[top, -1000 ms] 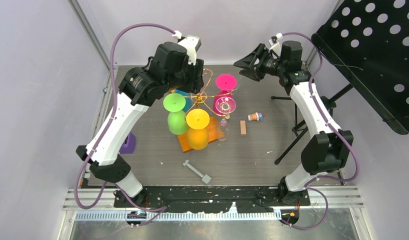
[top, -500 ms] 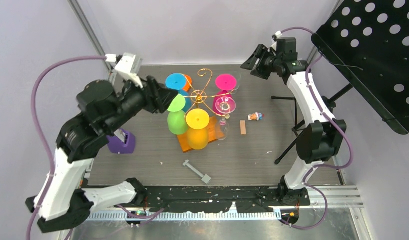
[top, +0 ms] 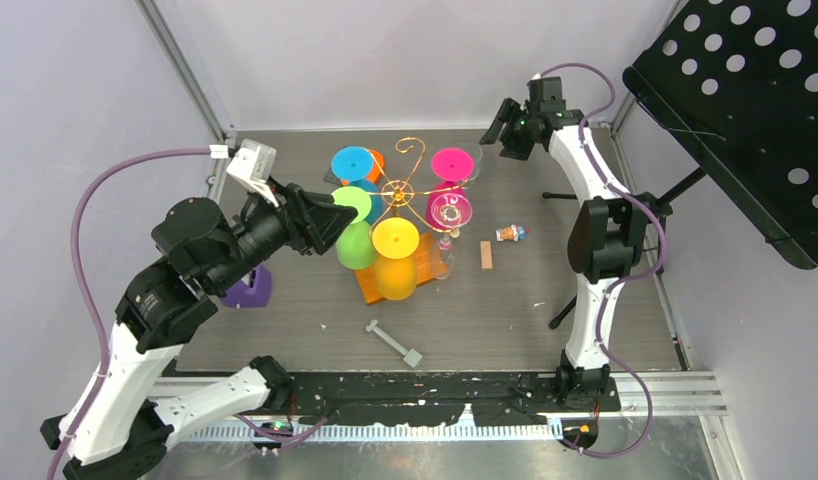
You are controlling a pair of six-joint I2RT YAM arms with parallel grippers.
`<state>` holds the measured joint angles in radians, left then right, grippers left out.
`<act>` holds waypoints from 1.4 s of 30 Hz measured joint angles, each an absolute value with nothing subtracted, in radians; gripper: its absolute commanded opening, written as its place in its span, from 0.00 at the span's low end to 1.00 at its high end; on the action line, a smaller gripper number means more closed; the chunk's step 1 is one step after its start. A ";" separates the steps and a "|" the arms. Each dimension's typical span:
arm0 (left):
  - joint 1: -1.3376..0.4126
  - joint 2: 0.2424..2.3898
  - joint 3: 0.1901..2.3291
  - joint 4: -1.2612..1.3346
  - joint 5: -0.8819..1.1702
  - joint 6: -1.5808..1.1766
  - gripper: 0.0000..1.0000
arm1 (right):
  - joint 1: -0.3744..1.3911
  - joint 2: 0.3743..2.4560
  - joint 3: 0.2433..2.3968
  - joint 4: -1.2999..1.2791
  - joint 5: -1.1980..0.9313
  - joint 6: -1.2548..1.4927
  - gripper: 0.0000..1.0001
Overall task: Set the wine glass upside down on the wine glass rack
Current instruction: Pick up the wine glass at the center of the board.
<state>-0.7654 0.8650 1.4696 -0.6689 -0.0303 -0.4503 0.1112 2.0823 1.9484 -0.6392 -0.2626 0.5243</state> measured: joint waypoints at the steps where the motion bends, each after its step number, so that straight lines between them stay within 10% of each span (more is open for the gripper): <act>1: -0.765 0.862 1.464 -0.663 -0.028 -0.457 0.55 | 0.111 2.099 1.973 -0.641 -0.255 0.524 0.66; 42: -0.765 0.831 1.340 -0.597 0.046 -0.522 0.55 | 0.221 2.391 2.298 -0.818 0.047 0.341 0.48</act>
<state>-0.7654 0.8314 1.3396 -0.5968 0.0463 -0.5217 0.2211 2.3905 2.2982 -0.8181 0.0467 0.3408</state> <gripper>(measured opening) 0.551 0.514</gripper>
